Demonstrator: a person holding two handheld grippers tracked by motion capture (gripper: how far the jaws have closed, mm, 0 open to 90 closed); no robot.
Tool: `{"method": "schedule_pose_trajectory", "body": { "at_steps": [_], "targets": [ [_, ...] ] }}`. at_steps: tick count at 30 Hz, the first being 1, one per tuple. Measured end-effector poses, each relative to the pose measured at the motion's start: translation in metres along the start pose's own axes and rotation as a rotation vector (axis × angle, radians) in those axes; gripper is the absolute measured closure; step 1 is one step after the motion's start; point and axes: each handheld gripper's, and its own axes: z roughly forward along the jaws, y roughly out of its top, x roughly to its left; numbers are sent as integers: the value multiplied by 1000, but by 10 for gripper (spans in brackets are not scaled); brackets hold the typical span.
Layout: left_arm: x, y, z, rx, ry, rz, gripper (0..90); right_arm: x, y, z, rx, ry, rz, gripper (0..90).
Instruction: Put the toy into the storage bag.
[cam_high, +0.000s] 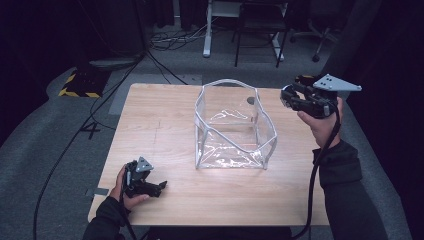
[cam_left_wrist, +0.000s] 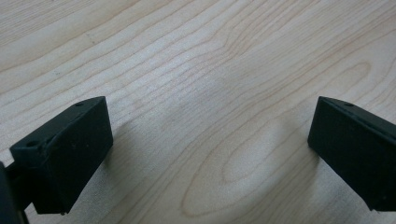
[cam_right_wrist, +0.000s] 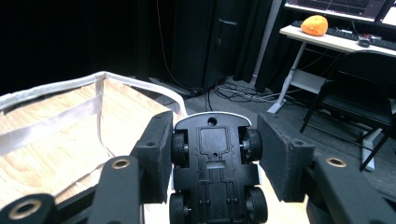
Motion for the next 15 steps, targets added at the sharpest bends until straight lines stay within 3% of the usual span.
{"method": "schedule_pose_trajectory", "body": {
  "at_steps": [8, 15],
  "targets": [
    [0, 0, 0, 0, -6, -4, 2, 8, 8, 1, -13, 11, -4, 486],
    [0, 0, 0, 1, -3, -2, 2, 18, 15, 4, -21, 50, -20, 486]
  ]
}}
